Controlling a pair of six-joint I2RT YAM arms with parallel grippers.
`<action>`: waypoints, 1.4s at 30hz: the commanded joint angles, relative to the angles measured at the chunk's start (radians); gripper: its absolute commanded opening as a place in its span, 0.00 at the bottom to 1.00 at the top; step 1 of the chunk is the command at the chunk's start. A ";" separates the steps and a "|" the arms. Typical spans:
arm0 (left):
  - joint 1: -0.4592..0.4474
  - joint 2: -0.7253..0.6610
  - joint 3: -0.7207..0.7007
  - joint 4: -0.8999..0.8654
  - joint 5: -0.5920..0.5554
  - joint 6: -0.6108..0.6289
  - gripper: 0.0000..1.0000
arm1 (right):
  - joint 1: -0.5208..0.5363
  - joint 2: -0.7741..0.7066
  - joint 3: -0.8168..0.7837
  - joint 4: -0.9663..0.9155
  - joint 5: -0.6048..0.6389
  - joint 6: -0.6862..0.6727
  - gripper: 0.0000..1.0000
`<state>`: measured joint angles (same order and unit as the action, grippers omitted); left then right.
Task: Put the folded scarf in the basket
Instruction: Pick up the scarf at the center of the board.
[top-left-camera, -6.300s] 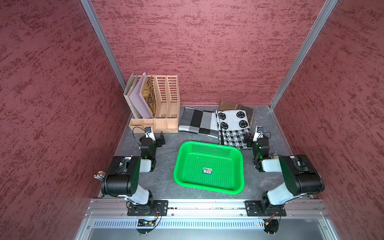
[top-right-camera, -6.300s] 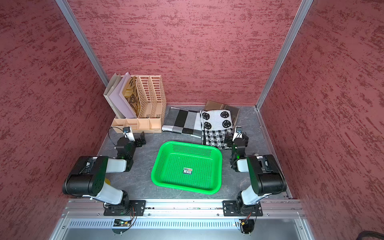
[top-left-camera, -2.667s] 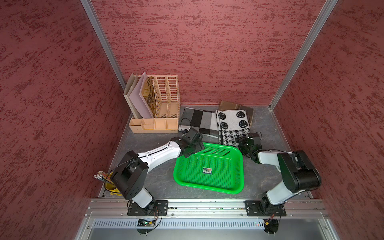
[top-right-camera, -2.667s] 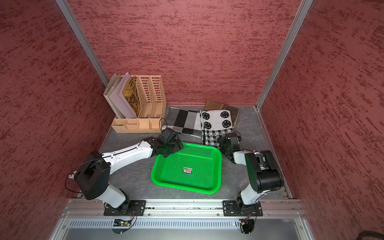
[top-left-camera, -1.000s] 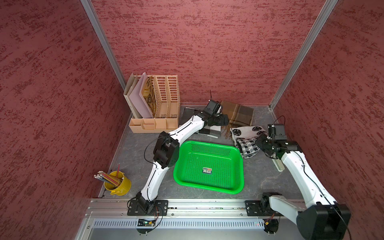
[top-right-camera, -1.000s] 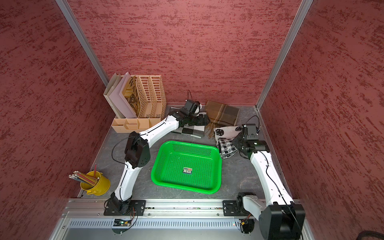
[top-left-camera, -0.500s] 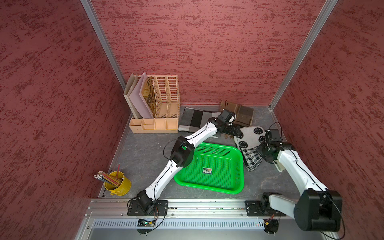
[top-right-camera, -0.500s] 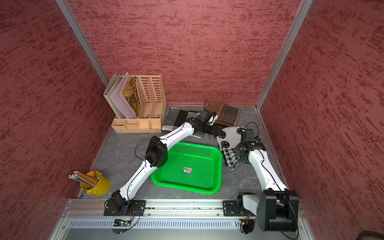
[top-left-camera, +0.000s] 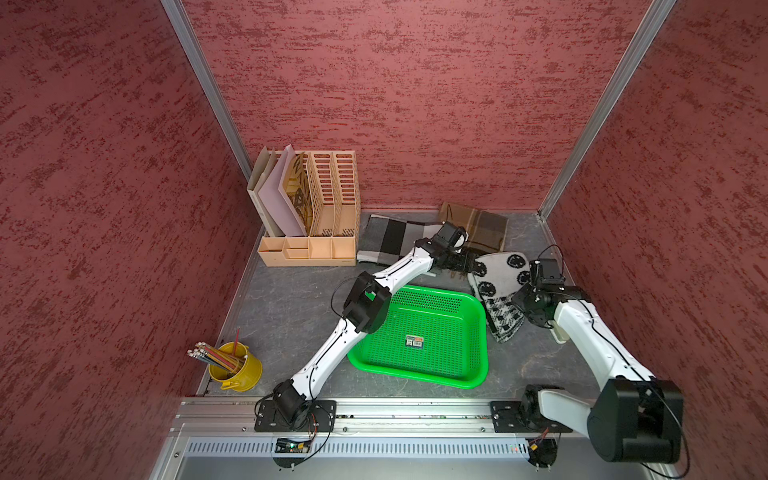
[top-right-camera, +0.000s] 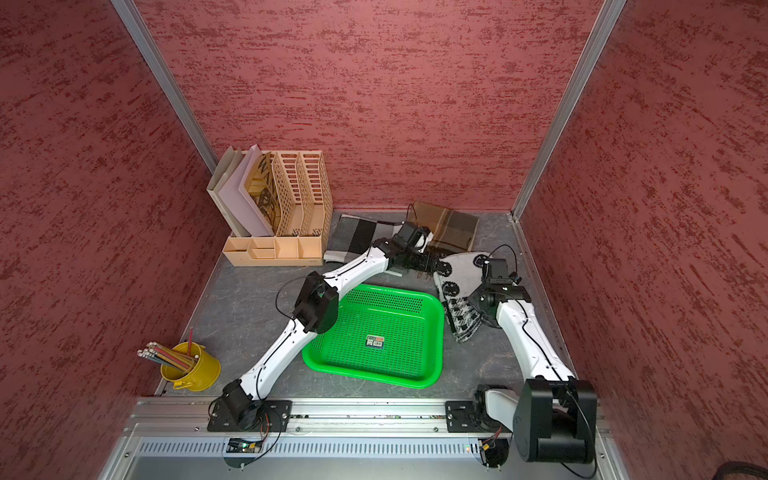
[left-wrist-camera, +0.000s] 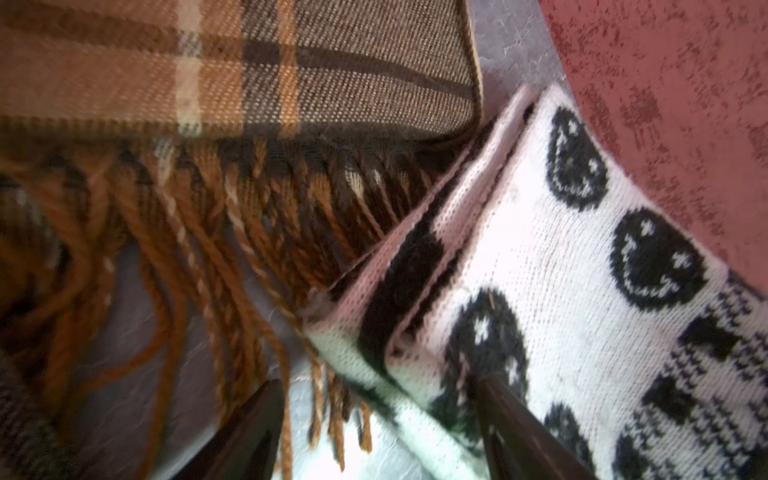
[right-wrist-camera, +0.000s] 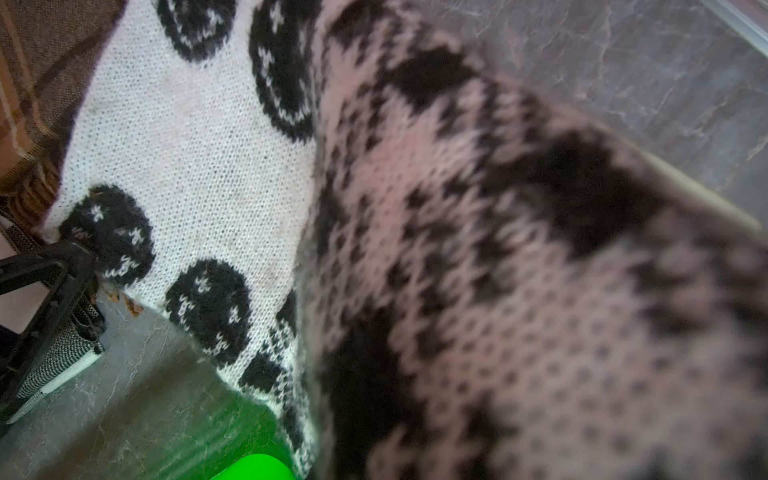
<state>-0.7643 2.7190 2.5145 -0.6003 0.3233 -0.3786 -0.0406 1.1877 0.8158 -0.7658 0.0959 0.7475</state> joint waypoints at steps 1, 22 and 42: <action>-0.003 0.033 0.022 0.066 0.032 -0.038 0.71 | -0.007 -0.006 0.002 0.040 0.022 -0.005 0.00; -0.007 -0.029 0.025 0.093 0.047 -0.034 0.00 | -0.007 -0.003 0.025 0.045 0.032 -0.020 0.00; -0.027 -0.186 0.024 0.110 0.011 -0.011 0.00 | -0.007 -0.065 0.230 -0.043 0.050 -0.071 0.00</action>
<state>-0.7925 2.6045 2.5153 -0.5152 0.3519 -0.4099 -0.0410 1.1534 0.9882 -0.8024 0.1066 0.6971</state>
